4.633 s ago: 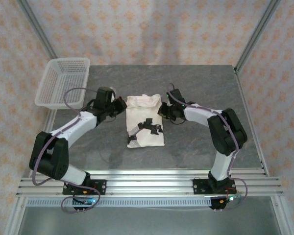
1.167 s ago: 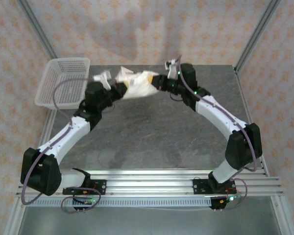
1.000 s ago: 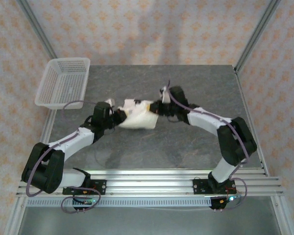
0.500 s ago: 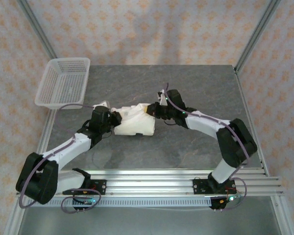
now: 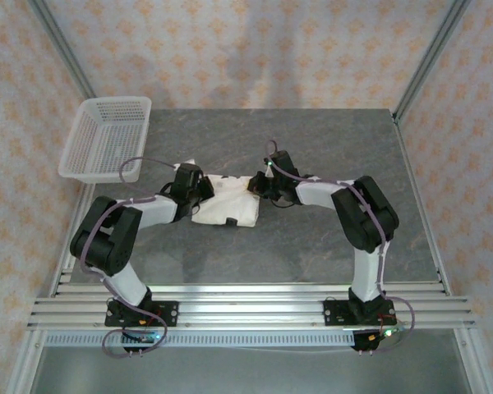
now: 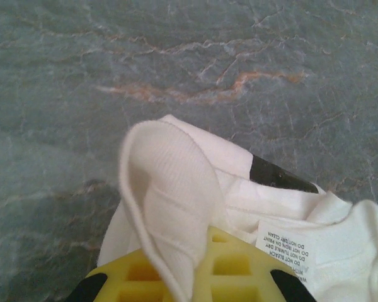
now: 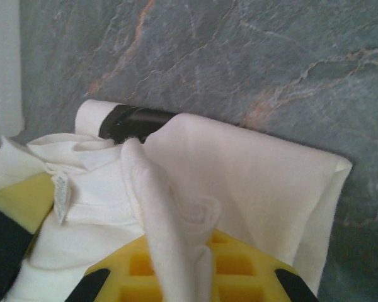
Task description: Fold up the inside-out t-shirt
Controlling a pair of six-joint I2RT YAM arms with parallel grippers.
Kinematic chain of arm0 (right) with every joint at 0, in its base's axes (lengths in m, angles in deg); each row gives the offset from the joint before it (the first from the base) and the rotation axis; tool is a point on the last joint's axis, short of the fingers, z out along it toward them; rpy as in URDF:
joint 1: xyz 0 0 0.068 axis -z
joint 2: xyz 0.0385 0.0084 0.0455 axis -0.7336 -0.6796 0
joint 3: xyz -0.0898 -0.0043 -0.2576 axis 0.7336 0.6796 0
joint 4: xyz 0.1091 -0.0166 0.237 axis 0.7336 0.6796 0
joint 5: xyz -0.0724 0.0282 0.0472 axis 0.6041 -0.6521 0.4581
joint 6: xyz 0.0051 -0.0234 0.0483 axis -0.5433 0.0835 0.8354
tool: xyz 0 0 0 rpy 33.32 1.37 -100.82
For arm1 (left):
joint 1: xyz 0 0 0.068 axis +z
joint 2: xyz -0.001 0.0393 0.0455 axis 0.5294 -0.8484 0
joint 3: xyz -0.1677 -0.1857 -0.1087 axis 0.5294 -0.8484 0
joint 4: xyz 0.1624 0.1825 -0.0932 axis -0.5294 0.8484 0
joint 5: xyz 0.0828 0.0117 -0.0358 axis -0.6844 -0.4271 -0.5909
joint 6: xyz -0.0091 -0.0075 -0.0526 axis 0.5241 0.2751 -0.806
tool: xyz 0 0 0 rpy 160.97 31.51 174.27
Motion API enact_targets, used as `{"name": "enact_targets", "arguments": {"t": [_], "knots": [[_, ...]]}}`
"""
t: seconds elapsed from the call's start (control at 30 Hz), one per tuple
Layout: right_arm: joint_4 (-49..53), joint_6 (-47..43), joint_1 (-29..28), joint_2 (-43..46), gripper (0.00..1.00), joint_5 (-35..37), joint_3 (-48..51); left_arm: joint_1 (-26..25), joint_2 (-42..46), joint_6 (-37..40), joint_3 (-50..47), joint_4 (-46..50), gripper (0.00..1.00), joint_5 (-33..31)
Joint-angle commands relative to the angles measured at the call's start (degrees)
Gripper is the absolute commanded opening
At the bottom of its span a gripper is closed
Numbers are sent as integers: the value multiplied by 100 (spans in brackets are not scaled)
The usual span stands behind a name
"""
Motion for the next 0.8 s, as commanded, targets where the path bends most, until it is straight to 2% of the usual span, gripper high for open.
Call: {"name": "enact_targets", "arguments": {"t": [0.0,0.07,0.13,0.23,0.4,0.5,0.6,0.7,0.77], "knots": [[220,-160,137,-306,10,298,-179,178,-266,104,276,-244,8,-415],[241,-142,161,-371,16,342,-235,218,-398,63,311,-315,16,-460],[359,-135,203,-281,27,478,-255,306,-467,0,321,-534,27,-304],[795,-191,299,164,44,1114,-206,378,-348,68,408,-679,39,-60],[1174,-228,418,1266,51,1434,193,456,686,301,448,-25,63,-206],[1150,-207,337,1802,57,1311,523,487,1480,387,301,544,66,-442],[1295,-207,30,1817,58,923,430,454,2078,387,60,941,65,-337],[1507,-158,-464,1463,52,909,22,297,2204,302,-119,1084,59,205],[1382,13,-675,1192,48,1001,-100,144,2085,292,-156,1189,52,269]]}}
